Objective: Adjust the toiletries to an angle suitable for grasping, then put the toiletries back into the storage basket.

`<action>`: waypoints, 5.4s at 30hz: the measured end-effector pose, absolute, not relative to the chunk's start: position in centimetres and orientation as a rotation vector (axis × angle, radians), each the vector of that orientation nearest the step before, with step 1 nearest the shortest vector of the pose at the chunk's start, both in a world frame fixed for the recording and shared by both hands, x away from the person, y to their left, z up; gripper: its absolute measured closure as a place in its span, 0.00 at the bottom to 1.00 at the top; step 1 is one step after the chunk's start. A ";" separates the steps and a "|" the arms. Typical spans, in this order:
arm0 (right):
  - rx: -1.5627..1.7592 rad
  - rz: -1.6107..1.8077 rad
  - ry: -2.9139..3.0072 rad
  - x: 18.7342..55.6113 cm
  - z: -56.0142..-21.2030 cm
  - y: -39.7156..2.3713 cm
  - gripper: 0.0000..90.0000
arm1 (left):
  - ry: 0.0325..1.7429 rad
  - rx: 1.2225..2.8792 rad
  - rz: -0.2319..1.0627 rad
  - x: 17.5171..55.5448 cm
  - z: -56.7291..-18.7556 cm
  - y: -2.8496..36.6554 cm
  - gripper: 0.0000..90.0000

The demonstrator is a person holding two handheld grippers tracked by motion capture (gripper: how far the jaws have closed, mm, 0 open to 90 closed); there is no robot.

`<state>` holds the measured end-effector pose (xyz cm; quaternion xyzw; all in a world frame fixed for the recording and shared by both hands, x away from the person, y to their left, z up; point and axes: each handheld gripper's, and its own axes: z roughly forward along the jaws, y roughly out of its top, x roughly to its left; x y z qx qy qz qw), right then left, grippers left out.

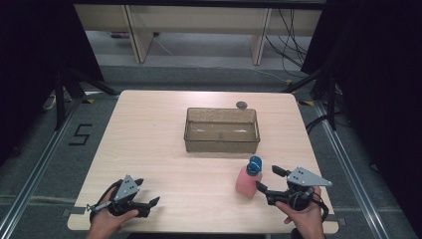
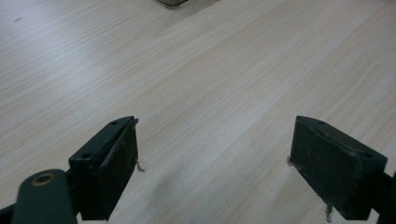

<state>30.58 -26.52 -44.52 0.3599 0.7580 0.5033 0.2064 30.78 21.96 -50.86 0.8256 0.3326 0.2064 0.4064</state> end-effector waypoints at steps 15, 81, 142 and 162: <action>0.976 1.439 2.131 31.0 -44.6 -25.9 0.24 | 0.834 2.084 0.525 30.8 -50.8 22.0 0.16; 0.870 1.421 2.193 34.3 -45.2 -22.3 0.39 | 0.858 2.054 0.500 30.7 -51.0 21.7 0.16; 0.918 1.398 2.081 35.0 -42.7 -23.1 0.59 | 0.866 2.037 0.504 30.6 -50.8 21.8 0.17; 0.858 1.442 2.076 37.6 -39.3 -21.8 0.60 | 0.869 2.021 0.498 30.6 -50.9 21.8 0.17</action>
